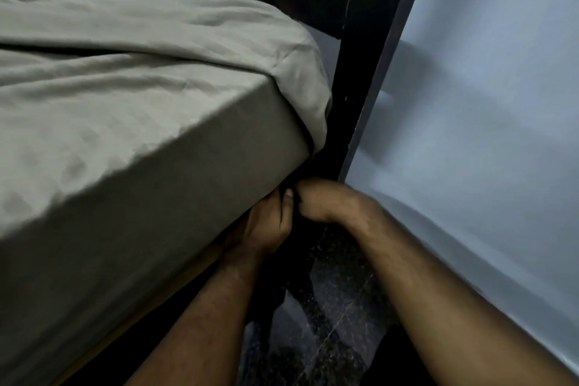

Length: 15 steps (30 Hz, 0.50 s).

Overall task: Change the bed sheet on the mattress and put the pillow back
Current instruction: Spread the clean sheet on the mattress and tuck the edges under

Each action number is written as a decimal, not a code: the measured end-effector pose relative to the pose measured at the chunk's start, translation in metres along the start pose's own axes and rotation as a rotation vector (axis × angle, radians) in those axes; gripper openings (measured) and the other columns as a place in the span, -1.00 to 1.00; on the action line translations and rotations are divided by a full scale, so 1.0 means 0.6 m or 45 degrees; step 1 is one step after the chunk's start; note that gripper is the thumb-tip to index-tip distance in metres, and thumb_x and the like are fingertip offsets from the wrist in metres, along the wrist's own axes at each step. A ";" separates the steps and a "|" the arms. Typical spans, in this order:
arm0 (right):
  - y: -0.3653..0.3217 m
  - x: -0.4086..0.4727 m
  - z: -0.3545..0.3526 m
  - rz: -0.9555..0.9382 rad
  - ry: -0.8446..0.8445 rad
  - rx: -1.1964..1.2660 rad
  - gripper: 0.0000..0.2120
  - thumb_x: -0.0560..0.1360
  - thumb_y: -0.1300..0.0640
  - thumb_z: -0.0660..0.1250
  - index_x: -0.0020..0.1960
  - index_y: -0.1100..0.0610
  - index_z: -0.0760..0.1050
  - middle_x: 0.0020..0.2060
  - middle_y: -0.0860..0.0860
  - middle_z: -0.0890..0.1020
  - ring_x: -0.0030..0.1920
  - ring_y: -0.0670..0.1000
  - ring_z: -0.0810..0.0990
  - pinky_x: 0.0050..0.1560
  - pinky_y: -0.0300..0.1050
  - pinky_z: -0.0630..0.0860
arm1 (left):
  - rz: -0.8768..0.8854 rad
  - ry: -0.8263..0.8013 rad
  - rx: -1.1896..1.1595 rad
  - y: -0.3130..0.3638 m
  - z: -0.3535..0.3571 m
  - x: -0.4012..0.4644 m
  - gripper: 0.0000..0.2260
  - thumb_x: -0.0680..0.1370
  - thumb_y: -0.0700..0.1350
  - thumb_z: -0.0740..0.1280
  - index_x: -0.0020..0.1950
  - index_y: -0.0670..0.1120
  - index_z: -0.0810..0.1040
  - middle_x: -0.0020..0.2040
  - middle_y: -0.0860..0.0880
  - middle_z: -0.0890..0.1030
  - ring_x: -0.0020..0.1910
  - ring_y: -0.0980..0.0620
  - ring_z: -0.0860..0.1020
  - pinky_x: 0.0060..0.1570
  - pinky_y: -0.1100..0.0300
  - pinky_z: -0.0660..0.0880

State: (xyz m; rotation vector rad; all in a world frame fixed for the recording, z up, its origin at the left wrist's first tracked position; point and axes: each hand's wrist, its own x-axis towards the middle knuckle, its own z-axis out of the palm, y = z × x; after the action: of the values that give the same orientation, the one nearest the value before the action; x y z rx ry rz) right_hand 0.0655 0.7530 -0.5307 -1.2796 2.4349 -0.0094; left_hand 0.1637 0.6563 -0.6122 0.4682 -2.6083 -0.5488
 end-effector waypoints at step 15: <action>-0.109 -0.051 0.004 0.164 0.827 1.240 -0.29 0.68 -0.20 -0.01 0.65 0.21 -0.08 0.64 0.15 -0.05 0.63 0.07 -0.04 0.59 -0.11 -0.09 | 0.422 0.261 -0.143 0.057 -0.190 -0.034 -0.68 0.52 -0.18 0.22 0.16 -0.27 0.64 0.03 -0.17 0.71 0.01 0.02 0.62 0.09 0.25 0.47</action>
State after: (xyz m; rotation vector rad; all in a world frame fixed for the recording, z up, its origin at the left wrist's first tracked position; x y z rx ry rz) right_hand 0.1333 0.7397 -0.5106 -0.6968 2.3806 -1.5601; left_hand 0.2273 0.6597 -0.5095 0.0485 -2.3747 -0.5013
